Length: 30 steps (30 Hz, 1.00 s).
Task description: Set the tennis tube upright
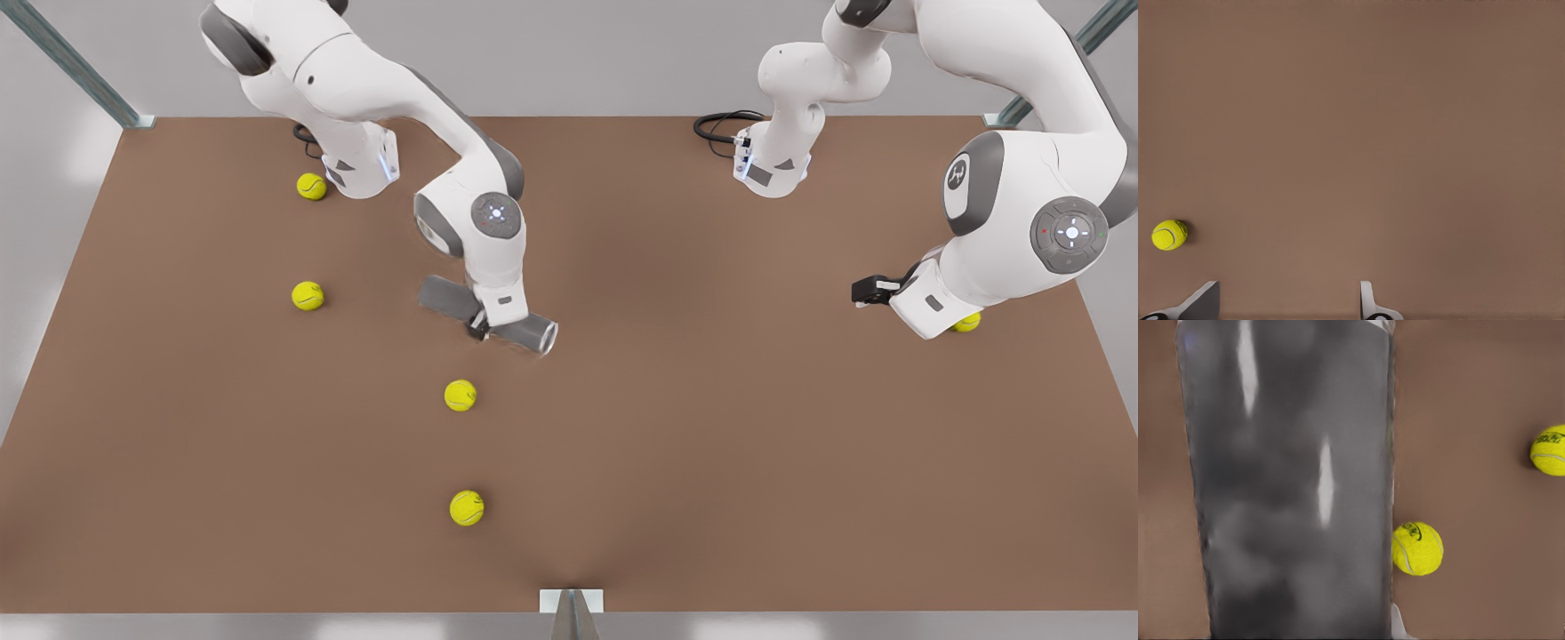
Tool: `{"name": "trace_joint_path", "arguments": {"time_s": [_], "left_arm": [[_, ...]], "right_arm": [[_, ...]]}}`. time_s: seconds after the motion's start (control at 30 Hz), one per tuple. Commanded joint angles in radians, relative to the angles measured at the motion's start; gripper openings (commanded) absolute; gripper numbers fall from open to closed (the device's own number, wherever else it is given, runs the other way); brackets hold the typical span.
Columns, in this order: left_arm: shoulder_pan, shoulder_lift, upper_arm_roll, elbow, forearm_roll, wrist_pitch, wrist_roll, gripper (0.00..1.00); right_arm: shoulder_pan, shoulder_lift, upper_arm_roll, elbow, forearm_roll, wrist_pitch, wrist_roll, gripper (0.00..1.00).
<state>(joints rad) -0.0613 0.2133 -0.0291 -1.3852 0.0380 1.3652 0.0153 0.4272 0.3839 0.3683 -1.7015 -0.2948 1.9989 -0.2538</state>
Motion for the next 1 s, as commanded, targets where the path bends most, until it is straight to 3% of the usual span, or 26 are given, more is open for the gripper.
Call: {"name": "trace_joint_path", "arguments": {"time_s": [0.0, 0.33, 0.6, 0.67, 0.7, 0.97], "left_arm": [[0.0, 0.0, 0.0, 0.0, 0.0, 0.0, 0.0, 1.0], [-0.003, 0.015, 0.0, 0.0, 0.0, 0.0, 0.0, 1.0], [-0.003, 0.015, 0.0, 0.0, 0.0, 0.002, -0.002, 1.0], [-0.003, 0.018, 0.0, 0.0, -0.001, 0.002, -0.002, 1.0], [-0.003, 0.02, 0.0, 0.0, 0.0, 0.002, -0.002, 1.0], [-0.002, 0.066, 0.0, 0.002, -0.078, 0.015, -0.005, 1.0]], "right_arm": [[0.015, 0.013, 0.0, 0.017, -0.003, 0.0, 0.004, 0.74], [0.24, 0.423, -0.011, 0.477, -0.027, 0.018, -0.022, 0.74], [0.24, 0.504, -0.054, 0.528, -0.027, 0.149, -0.242, 0.74], [0.24, 0.513, -0.055, 0.528, -0.027, 0.17, -0.272, 0.88], [0.24, 0.515, -0.055, 0.53, -0.027, 0.172, -0.28, 1.0], [0.222, 0.52, -0.054, 0.523, -0.015, 0.201, -0.325, 1.0]]}}
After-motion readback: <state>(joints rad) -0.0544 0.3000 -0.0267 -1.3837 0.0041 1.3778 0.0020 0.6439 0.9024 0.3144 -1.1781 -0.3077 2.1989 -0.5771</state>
